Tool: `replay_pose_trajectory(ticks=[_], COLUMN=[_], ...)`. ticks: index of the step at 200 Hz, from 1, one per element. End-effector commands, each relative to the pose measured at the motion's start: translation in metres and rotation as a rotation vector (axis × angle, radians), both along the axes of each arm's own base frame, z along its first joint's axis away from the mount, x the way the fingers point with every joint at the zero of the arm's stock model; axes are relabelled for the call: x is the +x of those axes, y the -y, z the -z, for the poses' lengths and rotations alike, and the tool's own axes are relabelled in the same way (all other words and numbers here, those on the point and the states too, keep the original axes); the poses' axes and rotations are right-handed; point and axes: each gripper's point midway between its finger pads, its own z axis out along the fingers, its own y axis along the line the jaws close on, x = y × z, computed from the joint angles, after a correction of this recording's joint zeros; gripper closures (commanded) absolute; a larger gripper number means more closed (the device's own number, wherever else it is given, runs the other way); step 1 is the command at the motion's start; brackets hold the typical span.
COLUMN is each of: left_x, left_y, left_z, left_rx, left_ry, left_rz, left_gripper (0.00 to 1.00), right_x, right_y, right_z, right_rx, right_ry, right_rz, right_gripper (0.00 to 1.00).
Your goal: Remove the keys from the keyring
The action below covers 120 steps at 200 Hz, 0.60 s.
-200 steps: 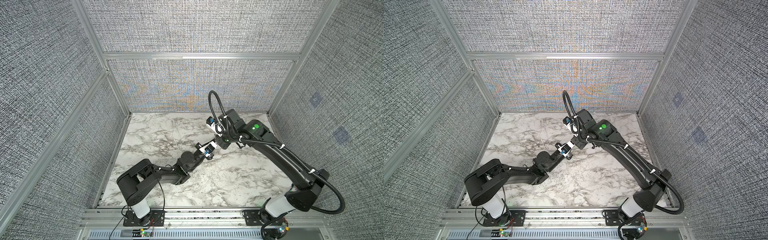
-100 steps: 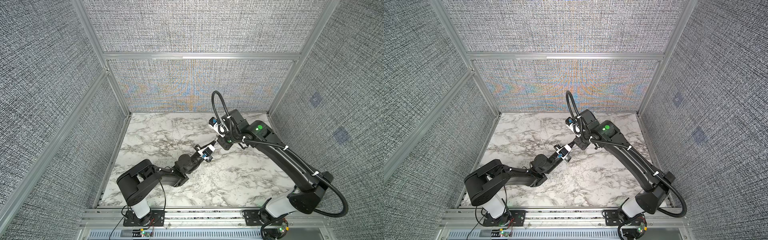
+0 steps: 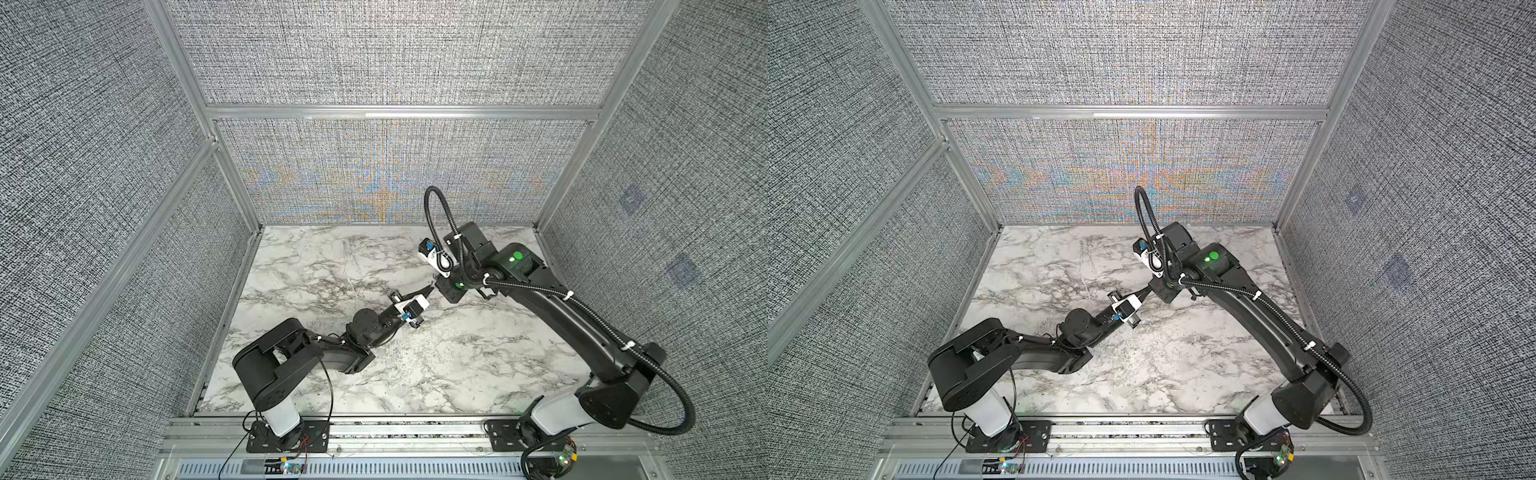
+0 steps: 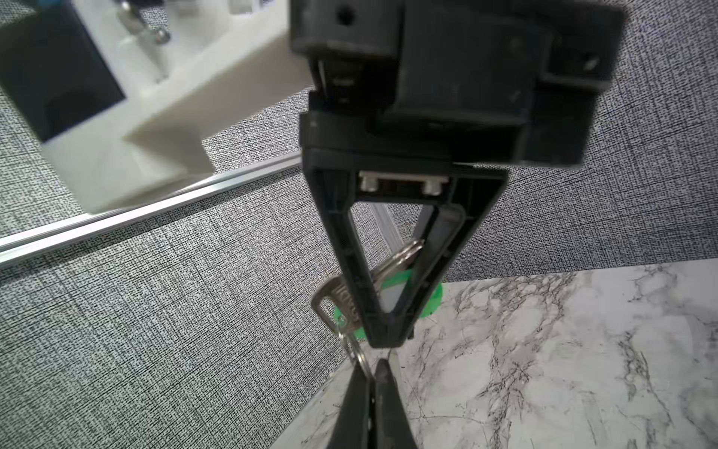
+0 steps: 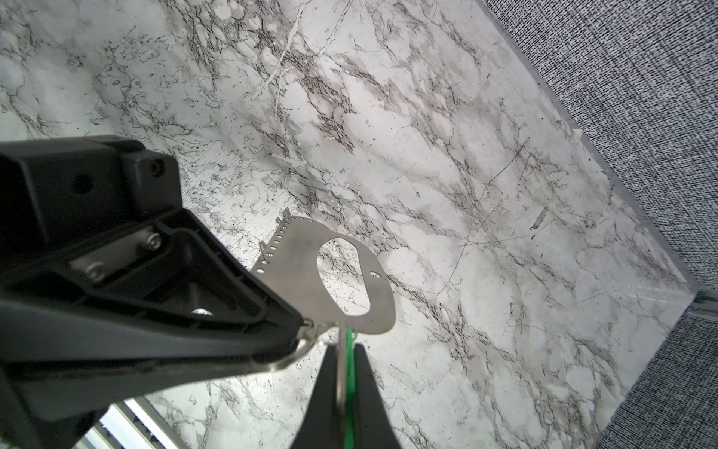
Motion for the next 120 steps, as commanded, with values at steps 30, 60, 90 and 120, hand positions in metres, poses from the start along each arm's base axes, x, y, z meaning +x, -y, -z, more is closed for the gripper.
replay_pose_trajectory(ticks=[30, 60, 90, 120], left_x=[-0.006, -0.006, -0.007, -0.011], left_y=[-0.005, -0.005, -0.006, -0.01], left_z=[-0.023, -0.023, -0.022, -0.024], left_rx=[-0.065, -0.066, -0.063, -0.076], left_ry=[0.07, 0.077, 0.082, 0.097], left_rz=[0.037, 0.054, 0.07, 0.107], left_gripper=[1.0, 1.0, 1.0, 1.0], right_x=[-0.006, -0.007, -0.009, -0.011], right_y=[-0.006, -0.006, -0.005, -0.003], right_z=[0.009, 0.012, 0.015, 0.019], right_rx=[0.017, 0.012, 0.01, -0.001], right_ry=[-0.053, -0.068, -0.079, -0.104], right_rz=[-0.022, -0.023, -0.021, -0.013], right_gripper=[1.0, 1.0, 1.0, 1.0])
